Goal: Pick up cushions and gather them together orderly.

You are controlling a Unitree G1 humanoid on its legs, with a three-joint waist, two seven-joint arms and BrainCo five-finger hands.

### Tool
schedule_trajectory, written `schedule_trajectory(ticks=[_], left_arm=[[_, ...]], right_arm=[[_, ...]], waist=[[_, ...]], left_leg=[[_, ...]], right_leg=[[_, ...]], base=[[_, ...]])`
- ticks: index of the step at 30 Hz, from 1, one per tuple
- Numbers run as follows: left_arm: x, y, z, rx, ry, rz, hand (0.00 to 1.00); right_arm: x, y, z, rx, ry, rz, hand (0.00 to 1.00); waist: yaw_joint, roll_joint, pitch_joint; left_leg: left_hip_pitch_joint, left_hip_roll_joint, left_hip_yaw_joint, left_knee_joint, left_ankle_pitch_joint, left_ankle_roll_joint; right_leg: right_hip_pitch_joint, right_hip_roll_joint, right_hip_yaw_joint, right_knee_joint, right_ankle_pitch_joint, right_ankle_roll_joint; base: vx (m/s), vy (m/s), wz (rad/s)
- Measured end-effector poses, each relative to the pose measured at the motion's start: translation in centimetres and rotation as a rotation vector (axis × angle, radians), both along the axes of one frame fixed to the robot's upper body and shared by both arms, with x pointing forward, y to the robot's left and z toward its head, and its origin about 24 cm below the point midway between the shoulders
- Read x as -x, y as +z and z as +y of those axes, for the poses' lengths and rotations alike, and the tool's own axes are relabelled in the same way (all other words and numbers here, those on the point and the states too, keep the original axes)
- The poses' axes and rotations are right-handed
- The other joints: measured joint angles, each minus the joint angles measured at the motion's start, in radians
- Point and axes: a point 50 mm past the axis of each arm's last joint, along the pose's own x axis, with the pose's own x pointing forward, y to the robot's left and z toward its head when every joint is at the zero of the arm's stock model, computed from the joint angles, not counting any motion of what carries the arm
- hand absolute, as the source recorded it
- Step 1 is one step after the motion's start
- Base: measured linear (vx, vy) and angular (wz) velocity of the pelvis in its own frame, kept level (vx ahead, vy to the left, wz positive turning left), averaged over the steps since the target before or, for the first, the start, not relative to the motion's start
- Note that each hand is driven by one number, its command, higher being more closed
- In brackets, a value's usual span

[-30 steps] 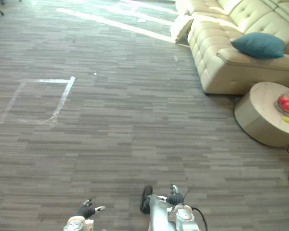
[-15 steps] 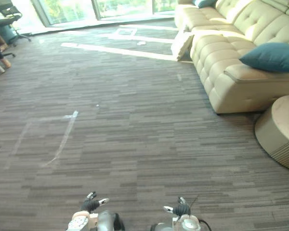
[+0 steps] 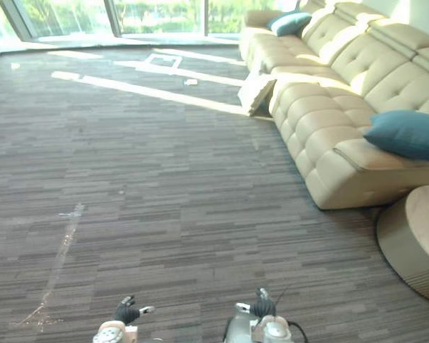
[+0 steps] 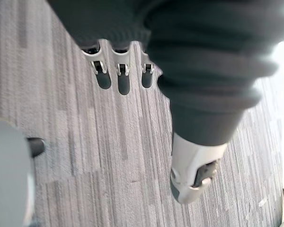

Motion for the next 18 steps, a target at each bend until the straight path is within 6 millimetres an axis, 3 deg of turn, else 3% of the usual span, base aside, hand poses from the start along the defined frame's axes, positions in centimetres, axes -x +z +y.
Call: schedule_trajectory(ticks=[1,2,3,4,5,6,7,8,9,10,11,13,14,16,17,18], left_arm=[[0.2,0.0,0.1,-0.001,0.000,0.004,0.00],[0.3,-0.1,0.2,-0.003,0.000,0.007,0.00],[0.7,-0.1,0.4,-0.007,0.004,0.014,0.00],[0.8,-0.2,0.1,0.003,0.013,0.018,0.00],[0.8,-0.3,0.0,0.008,0.013,0.019,0.00],[1.0,-0.4,-0.9,0.031,0.010,0.025,0.00],[1.0,-0.5,-1.0,0.037,0.025,0.027,0.00],[1.0,-0.5,-1.1,0.049,0.045,0.028,0.00],[1.0,-0.5,-1.1,0.059,0.066,0.023,0.00],[0.8,-0.3,-1.0,0.069,0.096,0.007,0.00],[0.8,-0.2,-0.9,0.068,0.108,-0.004,0.00],[0.6,0.0,-0.3,0.053,0.110,-0.028,0.00],[0.2,0.2,-0.2,0.052,0.111,-0.051,0.00],[-0.2,0.5,-0.2,0.053,0.109,-0.075,0.00],[-0.7,0.7,0.1,0.049,0.115,-0.096,0.00],[-0.7,0.8,0.2,0.049,0.117,-0.099,0.00]], right_arm=[[-0.2,0.1,0.1,-0.001,0.003,-0.005,0.00],[-0.2,0.1,0.1,-0.002,0.003,-0.005,0.00],[-0.2,0.1,0.0,-0.003,-0.002,-0.004,0.00],[-0.3,0.2,-0.5,0.004,-0.021,-0.010,0.00],[-0.3,0.2,-0.6,0.004,-0.029,-0.012,0.00],[-0.6,0.4,-1.1,0.009,-0.039,-0.021,0.00],[-0.7,0.5,-1.7,0.017,-0.057,-0.024,0.00],[-0.7,0.5,-1.8,0.019,-0.061,-0.019,0.00],[-0.6,0.4,-1.6,0.015,-0.057,-0.011,0.00],[-0.2,0.2,-1.5,0.013,-0.060,0.013,0.00],[0.1,0.0,-1.5,0.012,-0.061,0.027,0.00],[1.2,-0.6,-1.0,0.000,-0.066,0.067,0.00],[1.4,-0.7,-1.0,0.002,-0.063,0.077,0.00],[1.4,-0.7,-1.1,0.004,-0.066,0.079,0.00],[1.9,-1.0,-0.8,-0.001,-0.070,0.096,0.00],[2.0,-1.0,-0.8,-0.002,-0.075,0.100,0.00]], waist=[[-0.008,-0.008,0.000],[-0.011,-0.014,0.000],[-0.018,-0.026,0.006],[-0.021,-0.006,-0.005],[-0.019,0.004,-0.010],[-0.016,0.036,-0.013],[-0.018,0.063,-0.007],[-0.022,0.080,0.003],[-0.019,0.088,0.015],[-0.015,0.100,0.026],[-0.007,0.095,0.028],[0.007,0.069,0.020],[0.015,0.067,0.021],[0.028,0.064,0.023],[0.039,0.046,0.033],[0.042,0.043,0.035]], left_leg=[[0.027,0.002,-0.001,-0.014,-0.001,-0.002],[0.044,-0.001,-0.001,-0.020,-0.004,-0.005],[0.102,-0.009,-0.008,-0.016,-0.040,-0.041],[0.119,0.017,-0.028,0.011,-0.059,-0.056],[0.113,0.022,-0.031,0.035,-0.058,-0.058],[0.073,0.044,-0.051,0.162,-0.050,-0.071],[0.007,0.070,-0.058,0.353,-0.004,-0.145],[-0.066,0.100,-0.061,0.547,0.097,-0.229],[-0.139,0.145,-0.049,0.745,0.131,-0.269],[-0.215,0.205,0.001,0.939,0.105,-0.247],[-0.246,0.224,0.033,0.998,0.080,-0.226],[-0.363,0.240,0.143,0.969,0.001,-0.172],[-0.423,0.238,0.187,0.866,-0.025,-0.150],[-0.476,0.216,0.199,0.696,-0.034,-0.146],[-0.499,0.153,0.166,0.400,0.005,-0.145],[-0.500,0.136,0.151,0.303,0.036,-0.153]], right_leg=[[-0.011,0.018,-0.005,-0.193,0.091,0.009],[-0.013,0.019,-0.003,-0.264,0.130,0.009],[-0.012,0.021,0.040,-0.345,0.248,-0.003],[-0.032,0.036,0.080,-0.254,0.301,-0.044],[-0.047,0.038,0.088,-0.211,0.282,-0.061],[-0.058,0.050,0.084,-0.123,0.202,-0.089],[-0.024,0.051,0.059,-0.091,0.143,-0.093],[0.031,0.065,0.054,-0.100,0.106,-0.096],[0.098,0.089,0.056,-0.130,0.086,-0.099],[0.196,0.117,0.055,-0.182,0.069,-0.109],[0.257,0.124,0.056,-0.215,0.059,-0.114],[0.410,0.127,0.088,-0.349,0.059,-0.098],[0.469,0.127,0.112,-0.406,0.066,-0.087],[0.517,0.121,0.135,-0.457,0.070,-0.080],[0.579,0.097,0.151,-0.506,0.056,-0.056],[0.598,0.092,0.158,-0.523,0.052,-0.049]], base=[[0.61,-0.095,0.42],[0.66,-0.139,0.56],[0.71,-0.156,0.49],[0.72,-0.175,0.43],[0.70,-0.203,0.18],[0.69,-0.238,0.08],[0.81,-0.264,0.13],[0.67,-0.194,0.14],[0.65,-0.160,0.10],[0.64,-0.125,-0.06],[0.62,-0.115,-0.18],[0.61,-0.106,-0.42],[0.58,-0.076,-0.61],[0.54,0.041,-0.57],[0.57,0.098,-0.50],[0.53,0.141,-0.64]])
